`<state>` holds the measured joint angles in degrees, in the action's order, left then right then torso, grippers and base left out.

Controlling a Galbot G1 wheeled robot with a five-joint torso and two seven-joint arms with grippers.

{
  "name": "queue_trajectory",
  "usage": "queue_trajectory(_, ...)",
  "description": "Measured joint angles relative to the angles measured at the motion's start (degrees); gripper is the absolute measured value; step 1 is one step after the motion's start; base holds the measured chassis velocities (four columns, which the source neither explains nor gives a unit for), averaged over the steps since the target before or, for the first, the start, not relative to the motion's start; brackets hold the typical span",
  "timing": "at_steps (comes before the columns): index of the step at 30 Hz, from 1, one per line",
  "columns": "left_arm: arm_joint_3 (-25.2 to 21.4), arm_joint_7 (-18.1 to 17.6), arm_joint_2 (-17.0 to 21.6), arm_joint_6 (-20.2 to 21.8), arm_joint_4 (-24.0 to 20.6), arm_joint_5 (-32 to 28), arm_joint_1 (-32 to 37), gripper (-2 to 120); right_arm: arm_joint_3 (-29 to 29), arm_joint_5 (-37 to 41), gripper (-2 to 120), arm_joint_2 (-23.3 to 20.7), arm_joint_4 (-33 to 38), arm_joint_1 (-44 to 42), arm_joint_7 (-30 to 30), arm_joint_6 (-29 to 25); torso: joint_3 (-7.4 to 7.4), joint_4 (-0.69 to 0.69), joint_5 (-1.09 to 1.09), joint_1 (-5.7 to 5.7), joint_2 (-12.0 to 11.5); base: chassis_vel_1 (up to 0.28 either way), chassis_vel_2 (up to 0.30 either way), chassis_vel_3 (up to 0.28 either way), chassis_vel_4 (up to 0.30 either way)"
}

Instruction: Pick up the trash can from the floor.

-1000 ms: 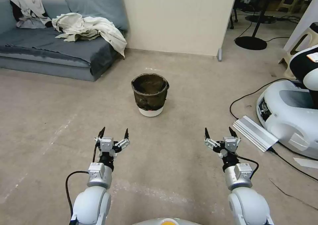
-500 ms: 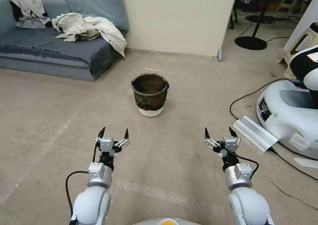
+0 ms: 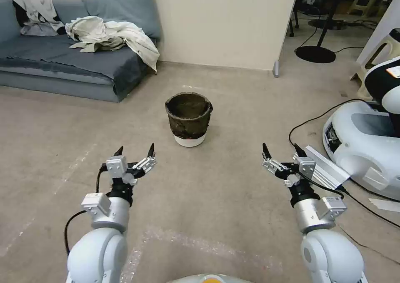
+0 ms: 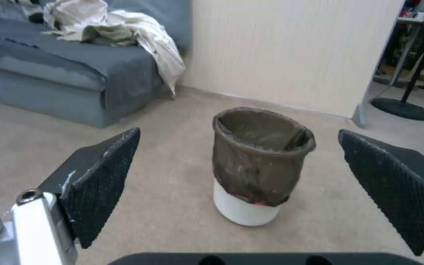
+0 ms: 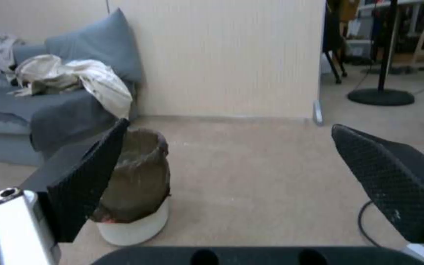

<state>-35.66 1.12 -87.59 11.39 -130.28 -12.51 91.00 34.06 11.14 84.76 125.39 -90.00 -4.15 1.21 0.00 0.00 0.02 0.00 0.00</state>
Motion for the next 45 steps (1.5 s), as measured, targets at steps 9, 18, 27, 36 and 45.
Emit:
queue_trajectory(9, 0.2, 0.7, -0.1, -3.9, 1.6, -1.6, 0.7, 100, -0.4, 1.6, 100, -0.7, -1.8, -0.6, 0.6, -6.1, 0.00, 0.00, -0.02, 0.00, 0.0, 0.000, 0.000, 0.000, 0.000)
queue_trajectory(18, 0.0, 0.7, -0.2, -3.9, 1.5, -1.3, 0.9, 100, -0.6, 2.8, 100, -0.5, -2.9, -0.7, 0.0, -8.0, 0.00, 0.00, -0.02, 0.00, 0.0, 0.000, 0.000, 0.000, 0.000)
queue_trajectory(27, 0.0, 0.7, -0.6, -3.7, 1.5, -1.0, 0.8, 100, -0.7, 2.9, 100, -0.3, -3.6, -0.5, -0.9, -8.7, 0.00, 0.00, -0.02, 0.00, 0.0, -0.035, 0.028, 0.036, -0.026)
queue_trajectory(36, -0.1, 0.6, -0.6, -3.6, 1.9, -1.0, 0.5, 100, -0.8, 2.9, 100, -0.1, -3.9, -0.2, -1.4, -8.9, 0.00, 0.01, 0.00, 0.01, 0.0, -0.208, 0.193, 0.197, -0.175)
queue_trajectory(45, -0.1, 0.4, -0.7, -3.7, 2.3, -0.9, 0.3, 100, -0.9, 2.6, 100, 0.2, -4.0, -0.2, -1.7, -9.3, 0.00, 0.00, -0.03, 0.01, 0.0, -0.221, 0.235, 0.225, -0.240)
